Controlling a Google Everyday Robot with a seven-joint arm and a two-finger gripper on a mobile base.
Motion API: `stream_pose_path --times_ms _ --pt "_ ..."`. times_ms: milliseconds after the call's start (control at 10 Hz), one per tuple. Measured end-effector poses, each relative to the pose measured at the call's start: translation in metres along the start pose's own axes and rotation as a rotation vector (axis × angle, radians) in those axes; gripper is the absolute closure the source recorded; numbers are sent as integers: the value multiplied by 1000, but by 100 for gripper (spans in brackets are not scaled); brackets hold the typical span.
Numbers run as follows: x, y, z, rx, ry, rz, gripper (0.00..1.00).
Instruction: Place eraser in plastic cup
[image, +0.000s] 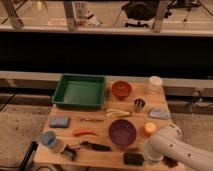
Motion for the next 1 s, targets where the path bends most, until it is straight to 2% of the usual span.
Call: stream_pose_path --times_ms 300,400,700,800,1000 --pt "2 1 1 -1 -8 -5 55" --pt "2 1 2 0 -9 -9 69" --pt "4 0 4 4 -8 -11 93" --pt "5 1 2 8 -10 -10 100" --pt "4 0 -8 22 -10 -13 100"
